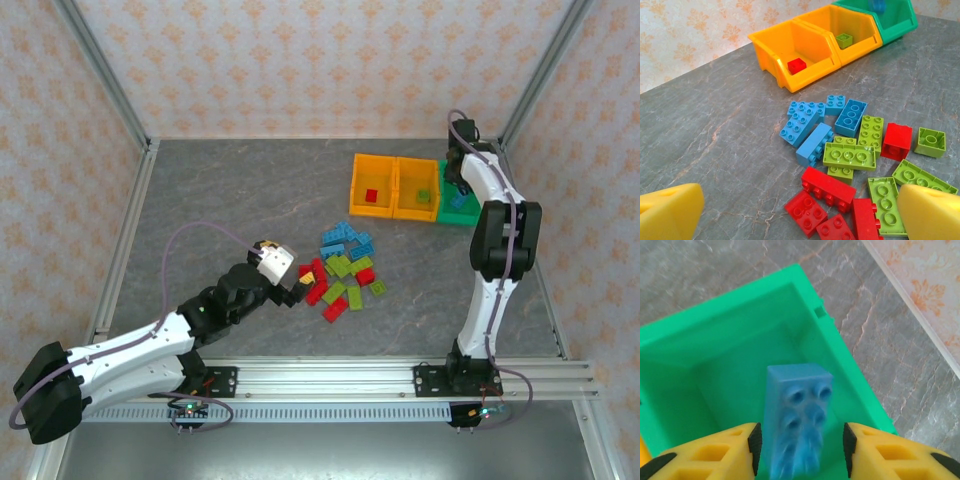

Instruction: Sort the legos into containers by color

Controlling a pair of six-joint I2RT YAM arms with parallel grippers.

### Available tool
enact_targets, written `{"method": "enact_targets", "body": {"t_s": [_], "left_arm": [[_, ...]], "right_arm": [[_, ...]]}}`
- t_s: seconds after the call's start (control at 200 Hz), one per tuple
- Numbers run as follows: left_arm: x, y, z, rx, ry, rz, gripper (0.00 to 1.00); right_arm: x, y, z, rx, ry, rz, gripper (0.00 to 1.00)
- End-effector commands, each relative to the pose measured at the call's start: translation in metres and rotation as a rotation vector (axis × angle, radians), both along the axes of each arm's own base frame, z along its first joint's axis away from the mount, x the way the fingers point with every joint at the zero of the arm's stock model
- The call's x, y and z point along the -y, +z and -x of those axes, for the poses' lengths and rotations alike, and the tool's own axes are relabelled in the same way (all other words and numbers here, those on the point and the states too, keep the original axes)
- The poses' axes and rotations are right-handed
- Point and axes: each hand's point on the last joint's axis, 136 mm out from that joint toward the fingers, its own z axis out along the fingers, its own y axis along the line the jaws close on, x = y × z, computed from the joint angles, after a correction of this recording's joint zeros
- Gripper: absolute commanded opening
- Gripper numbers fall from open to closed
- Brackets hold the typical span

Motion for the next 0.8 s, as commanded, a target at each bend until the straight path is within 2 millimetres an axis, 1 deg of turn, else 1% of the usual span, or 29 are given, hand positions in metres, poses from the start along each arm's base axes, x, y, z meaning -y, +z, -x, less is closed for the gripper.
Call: {"method": "enact_targets", "body": {"t_s": [0.0,0.07,0.125,0.19,0.23,0.265,0.275,0.33,0.34,0.365,0.385,0.4,0.465,0.5,0.53,0.591,0.691,0.746,0.791], "left_arm": [[0.0,0.009,-0.002,0.03,-0.001,0.014,1.0],[0.0,0.008,-0.002,0.029,0.001,0.013,1.0],[0.0,0.008,-0.002,0.029,0.002,0.01,1.0],[-0.001,0.008,-0.002,0.03,0.005,0.009,1.0],[-0.001,0.008,-0.003,0.032,0.011,0.006,1.0],[-0.002,0.008,-0.004,0.033,0.019,0.004,1.0],[-0.003,0.008,-0.004,0.032,0.021,0.004,1.0],[-0.005,0.007,-0.006,0.031,0.043,0.003,1.0],[-0.006,0.007,-0.007,0.03,0.05,0.003,1.0],[-0.007,0.006,-0.009,0.026,0.063,0.002,1.0],[-0.009,0.005,-0.01,0.023,0.078,0.0,1.0],[-0.009,0.005,-0.011,0.019,0.085,-0.003,1.0],[-0.01,0.004,-0.014,0.005,0.106,-0.008,1.0],[-0.009,0.003,-0.014,0.0,0.101,-0.007,1.0],[-0.007,0.003,-0.014,0.0,0.096,0.0,1.0],[-0.005,0.003,-0.012,-0.002,0.08,0.01,1.0],[-0.001,0.002,-0.011,-0.005,0.057,0.01,1.0],[0.0,0.0,-0.011,-0.008,0.052,0.002,1.0],[0.0,-0.001,-0.011,-0.007,0.051,-0.004,1.0]], "right_arm": [[-0.01,0.037,0.007,0.083,0.009,-0.059,0.49],[-0.013,0.05,0.015,0.116,-0.006,-0.085,0.53],[-0.018,0.059,0.027,0.126,-0.018,-0.118,0.55],[-0.033,0.075,0.043,0.176,-0.012,-0.185,0.55],[-0.046,0.082,0.055,0.214,0.003,-0.238,0.55],[-0.059,0.085,0.069,0.235,0.016,-0.289,0.55],[-0.064,0.089,0.072,0.249,0.022,-0.305,0.56],[-0.093,0.092,0.091,0.277,0.085,-0.405,0.58],[-0.098,0.088,0.095,0.269,0.098,-0.421,0.58],[-0.114,0.092,0.105,0.276,0.146,-0.469,0.59],[-0.127,0.088,0.115,0.261,0.181,-0.5,0.59],[-0.136,0.089,0.121,0.259,0.211,-0.52,0.59],[-0.174,0.076,0.154,0.192,0.337,-0.566,0.61],[-0.19,0.069,0.173,0.146,0.399,-0.559,0.62],[-0.2,0.059,0.19,0.099,0.434,-0.532,0.62],[-0.208,0.036,0.22,0.025,0.448,-0.448,0.62],[-0.228,0.001,0.264,-0.087,0.544,-0.4,0.62],[-0.235,-0.014,0.28,-0.126,0.605,-0.348,0.64],[-0.236,-0.021,0.287,-0.139,0.636,-0.314,0.66]]}}
